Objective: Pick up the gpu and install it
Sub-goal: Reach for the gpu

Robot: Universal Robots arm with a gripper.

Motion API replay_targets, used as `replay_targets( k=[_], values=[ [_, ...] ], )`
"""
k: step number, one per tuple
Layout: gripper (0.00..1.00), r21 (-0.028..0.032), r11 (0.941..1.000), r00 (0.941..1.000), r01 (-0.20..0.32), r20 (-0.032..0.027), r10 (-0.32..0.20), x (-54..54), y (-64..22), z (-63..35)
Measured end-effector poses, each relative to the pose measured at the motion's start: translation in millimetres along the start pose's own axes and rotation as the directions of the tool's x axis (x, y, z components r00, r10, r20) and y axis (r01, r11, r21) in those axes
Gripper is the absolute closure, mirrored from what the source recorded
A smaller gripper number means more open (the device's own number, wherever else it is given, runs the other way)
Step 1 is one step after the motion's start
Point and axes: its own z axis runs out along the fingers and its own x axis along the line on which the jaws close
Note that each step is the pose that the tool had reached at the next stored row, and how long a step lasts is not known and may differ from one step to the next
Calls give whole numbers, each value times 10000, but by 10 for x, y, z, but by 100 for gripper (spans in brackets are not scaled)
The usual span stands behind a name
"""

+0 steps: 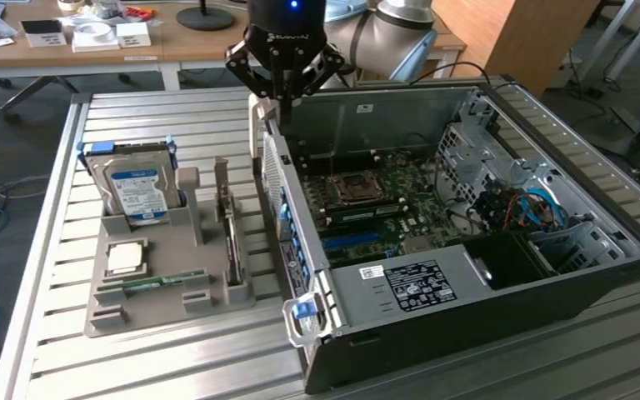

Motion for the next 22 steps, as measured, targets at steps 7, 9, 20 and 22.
replay_targets(
  k=[7,9,20,22],
  values=[
    [89,-5,10000,10000,0,4,0,93,-7,-3],
    [89,-6,10000,10000,0,4,0,117,-9,-4],
    [89,-6,10000,10000,1,4,-1,137,-10,-5],
    [89,-6,10000,10000,1,4,-1,138,-10,-4]
  ],
)
